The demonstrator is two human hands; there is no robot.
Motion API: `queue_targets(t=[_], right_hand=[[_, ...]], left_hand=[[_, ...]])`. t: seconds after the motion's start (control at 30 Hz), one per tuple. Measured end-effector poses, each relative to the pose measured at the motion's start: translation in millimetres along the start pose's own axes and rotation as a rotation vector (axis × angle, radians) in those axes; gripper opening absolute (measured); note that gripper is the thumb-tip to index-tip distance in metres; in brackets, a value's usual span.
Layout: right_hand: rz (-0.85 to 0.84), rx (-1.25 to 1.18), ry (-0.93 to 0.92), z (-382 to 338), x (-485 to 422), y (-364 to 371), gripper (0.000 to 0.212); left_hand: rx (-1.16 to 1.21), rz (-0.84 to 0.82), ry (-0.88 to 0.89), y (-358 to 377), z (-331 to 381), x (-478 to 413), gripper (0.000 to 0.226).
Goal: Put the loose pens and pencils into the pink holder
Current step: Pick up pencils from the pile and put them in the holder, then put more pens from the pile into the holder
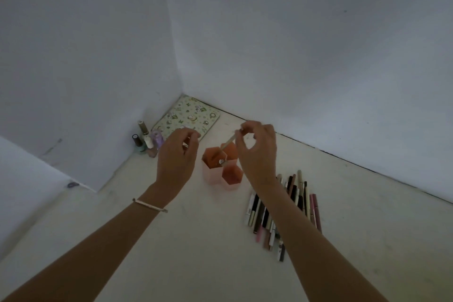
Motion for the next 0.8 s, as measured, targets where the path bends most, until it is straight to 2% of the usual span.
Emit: queue_targets(t=[0.1, 0.13, 0.27, 0.33, 0.4, 0.5, 0.63, 0.8], right_hand=[[-0.184, 0.183, -0.078, -1, 7, 23, 0.007], [-0.2, 0.205, -0.084, 2, 9, 24, 0.008], [0.042, 0.078, 0.054, 26, 6, -21, 0.018], [0.115, 0.027, 0.149, 43, 3, -49, 0.021], [0.149, -0.015, 0.226, 61, 2, -69, 0.021], [0.164, -0.016, 0.296, 83, 12, -89, 0.018], [0.13, 0.019, 0.353, 107, 31, -100, 0.016], [0.085, 0.027, 0.391, 130, 44, -103, 0.016]], left_hand=[[0.095, 0.004, -0.008, 4, 21, -1, 0.015], [0.106, 0.003, -0.006, 8, 31, -2, 0.015], [0.108, -0.084, 0.057, 40, 75, -4, 0.016], [-0.033, -0.271, 0.049, 82, 91, -6, 0.015], [-0.322, -0.478, 0.002, 131, 94, -7, 0.014], [-0.521, -0.702, -0.035, 191, 82, 7, 0.022], [-0.684, -0.793, -0.103, 224, 52, 29, 0.03], [-0.714, -0.791, -0.176, 234, 38, 32, 0.032]])
Point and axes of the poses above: each hand's wrist, its own x-axis away from the middle knuckle, its own y-axis out of the palm, z = x × y, the point moved 7 cm from there along -x, towards the middle knuckle, and after that the axes turned 14 degrees about -z, right-handed, at the moved point
